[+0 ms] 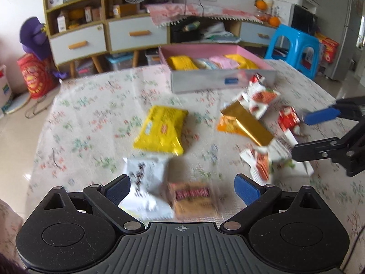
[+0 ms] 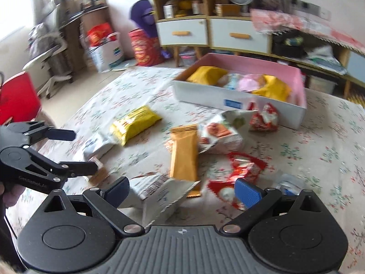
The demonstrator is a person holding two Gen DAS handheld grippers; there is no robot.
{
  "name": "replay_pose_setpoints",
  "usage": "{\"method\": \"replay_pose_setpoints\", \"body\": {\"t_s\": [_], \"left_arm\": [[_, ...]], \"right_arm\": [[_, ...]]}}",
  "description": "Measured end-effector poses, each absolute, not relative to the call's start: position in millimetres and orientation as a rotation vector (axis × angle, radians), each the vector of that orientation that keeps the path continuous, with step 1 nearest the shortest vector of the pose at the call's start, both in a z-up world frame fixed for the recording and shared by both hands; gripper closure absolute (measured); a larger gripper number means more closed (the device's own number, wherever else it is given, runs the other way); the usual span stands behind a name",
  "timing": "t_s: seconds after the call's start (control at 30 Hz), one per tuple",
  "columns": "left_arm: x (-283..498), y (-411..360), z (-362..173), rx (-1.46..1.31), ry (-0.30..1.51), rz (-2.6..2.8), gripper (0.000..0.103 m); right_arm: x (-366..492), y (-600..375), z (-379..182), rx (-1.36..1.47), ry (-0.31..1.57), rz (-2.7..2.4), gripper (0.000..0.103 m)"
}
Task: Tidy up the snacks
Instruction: 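Withdraw both open tools from the box back over the remaining snacks, then grasp the beef cake pack with the left tool while the right tool grasps the pecan bag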
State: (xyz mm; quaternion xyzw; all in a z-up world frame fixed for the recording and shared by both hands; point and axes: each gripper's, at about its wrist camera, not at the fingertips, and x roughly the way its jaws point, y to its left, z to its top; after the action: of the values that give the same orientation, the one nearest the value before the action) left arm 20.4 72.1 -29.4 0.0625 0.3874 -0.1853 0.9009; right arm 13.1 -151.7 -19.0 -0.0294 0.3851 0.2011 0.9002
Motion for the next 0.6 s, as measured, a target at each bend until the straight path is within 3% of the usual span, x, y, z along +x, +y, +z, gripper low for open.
{"method": "replay_pose_setpoints", "body": {"t_s": [0.33,0.6], "left_arm": [[9,61,-43,0.161,0.807,-0.418,0.011],[10,61,-44,0.150,0.814,-0.385,0.032]], "right_arm": [[10,-116,-29,-0.231,0.755,0.496,0.014],[14,-106,-42,-0.313,0.757,0.474,0.019]]}}
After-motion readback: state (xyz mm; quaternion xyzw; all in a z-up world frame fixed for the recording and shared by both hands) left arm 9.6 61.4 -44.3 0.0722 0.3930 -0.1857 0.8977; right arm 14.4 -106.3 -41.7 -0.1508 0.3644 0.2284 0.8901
